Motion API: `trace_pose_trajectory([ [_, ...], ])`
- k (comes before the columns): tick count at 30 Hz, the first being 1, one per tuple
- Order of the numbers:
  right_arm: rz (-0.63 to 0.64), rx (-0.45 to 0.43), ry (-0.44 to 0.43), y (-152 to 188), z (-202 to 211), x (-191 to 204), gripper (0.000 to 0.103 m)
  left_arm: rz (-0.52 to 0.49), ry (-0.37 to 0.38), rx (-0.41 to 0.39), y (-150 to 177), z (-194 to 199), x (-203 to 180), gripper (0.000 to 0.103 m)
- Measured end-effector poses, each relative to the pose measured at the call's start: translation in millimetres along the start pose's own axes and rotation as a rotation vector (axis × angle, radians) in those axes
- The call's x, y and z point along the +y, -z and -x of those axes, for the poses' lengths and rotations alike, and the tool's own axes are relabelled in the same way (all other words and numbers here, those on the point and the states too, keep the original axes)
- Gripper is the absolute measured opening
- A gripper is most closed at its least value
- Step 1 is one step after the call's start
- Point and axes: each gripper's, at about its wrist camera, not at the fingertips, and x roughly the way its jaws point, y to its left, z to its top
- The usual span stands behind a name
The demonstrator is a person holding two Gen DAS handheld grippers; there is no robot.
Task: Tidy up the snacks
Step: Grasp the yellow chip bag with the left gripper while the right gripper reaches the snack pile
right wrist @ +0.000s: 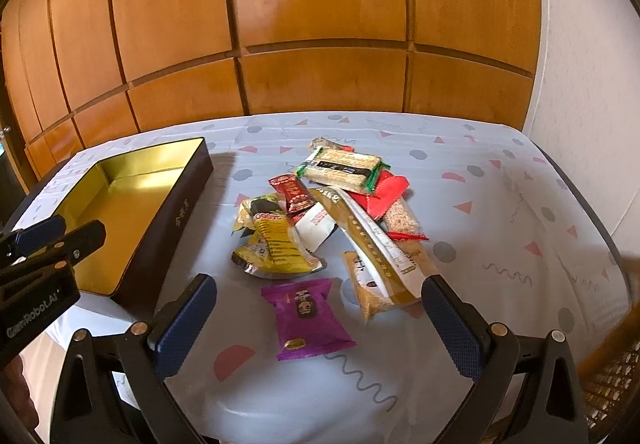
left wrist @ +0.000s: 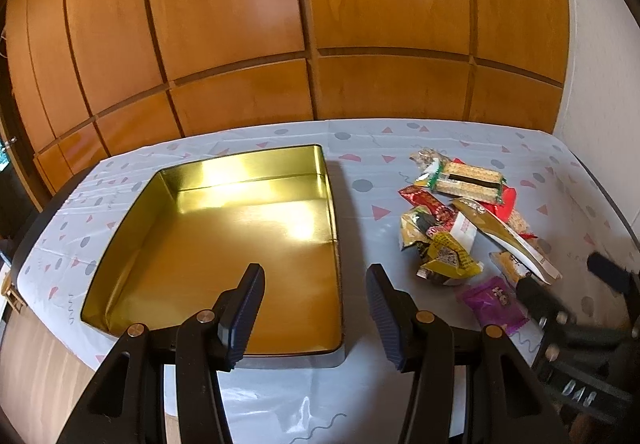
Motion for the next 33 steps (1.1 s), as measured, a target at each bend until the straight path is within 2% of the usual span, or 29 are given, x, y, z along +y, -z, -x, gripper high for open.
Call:
trace_pose_trajectory([
  [3, 0.002, -0.015, 0.019, -6, 0, -9, 0.103, -0.018, 0.074, 0.009, 1, 0, -4, 0.058],
  [7, 0.005, -0.045, 0.065, -26, -1, -34, 0.103, -0.025, 0.276, 0.058, 3, -4, -11, 0.060],
  [10, 0.002, -0.061, 0.083, -47, -2, -57, 0.103, -0.046, 0.339, 0.082, 6, -6, -19, 0.060],
  [14, 0.008, -0.073, 0.106, -84, -5, -89, 0.103, -0.078, 0.387, 0.145, 7, -16, -31, 0.058],
  [16, 0.019, -0.073, 0.109, -100, -8, -100, 0.103, -0.098, 0.387, 0.182, 3, -21, -36, 0.050],
  [19, 0.094, -0.087, 0.140, -126, -19, -112, 0.103, -0.114, 0.392, 0.224, -11, -30, -47, 0.046],
  [22, 0.179, -0.080, 0.133, -144, -35, -118, 0.103, -0.096, 0.368, 0.286, -24, -45, -51, 0.040],
  [26, 0.195, -0.064, 0.094, -155, -62, -127, 0.103, -0.056, 0.319, 0.323, -42, -70, -59, 0.040],
  [29, 0.162, -0.060, 0.074, -153, -82, -136, 0.103, -0.034, 0.317, 0.344, -52, -87, -65, 0.041],
  [32, 0.104, 0.024, 0.055, -149, -101, -150, 0.100, -0.031, 0.312, 0.385, -54, -108, -74, 0.045],
  [33, 0.090, 0.024, 0.044, -150, -102, -153, 0.099, -0.019, 0.317, 0.402, -54, -116, -76, 0.052],
])
